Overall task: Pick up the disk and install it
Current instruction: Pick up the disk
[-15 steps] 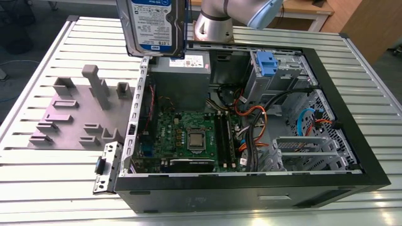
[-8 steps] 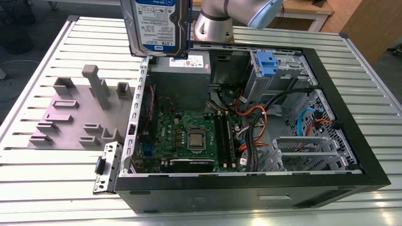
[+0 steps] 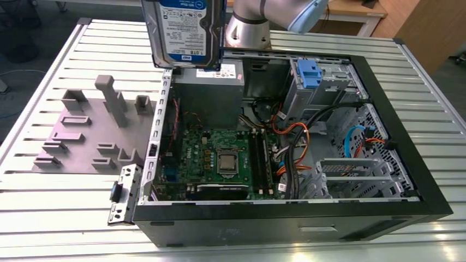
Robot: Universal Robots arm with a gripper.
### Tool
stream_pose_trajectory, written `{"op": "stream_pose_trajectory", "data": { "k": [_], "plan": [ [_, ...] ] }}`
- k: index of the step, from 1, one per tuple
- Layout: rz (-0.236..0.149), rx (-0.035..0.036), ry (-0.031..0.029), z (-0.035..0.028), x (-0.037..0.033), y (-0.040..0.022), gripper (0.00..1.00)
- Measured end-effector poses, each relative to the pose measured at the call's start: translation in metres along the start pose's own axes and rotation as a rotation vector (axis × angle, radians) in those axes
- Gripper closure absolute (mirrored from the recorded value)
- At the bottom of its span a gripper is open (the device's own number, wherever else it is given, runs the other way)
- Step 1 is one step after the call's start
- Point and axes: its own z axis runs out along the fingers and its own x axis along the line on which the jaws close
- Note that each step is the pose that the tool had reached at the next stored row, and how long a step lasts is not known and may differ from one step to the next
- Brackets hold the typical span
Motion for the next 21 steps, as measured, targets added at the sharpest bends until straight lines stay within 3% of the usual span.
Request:
{"op": "stream_pose_trajectory", "data": {
  "k": [3, 6, 17, 21],
  "plan": [
    [0.0, -0.0001, 0.0001, -0.0005, 0.0126, -0.0005, 0.64],
    [0.002, 0.0, 0.0001, -0.0006, 0.0124, -0.009, 0.64],
    [0.002, 0.0001, 0.0001, -0.0011, 0.011, -0.0568, 0.64],
    [0.002, 0.0001, 0.0004, -0.001, 0.011, -0.0584, 0.64]
  ]
}}
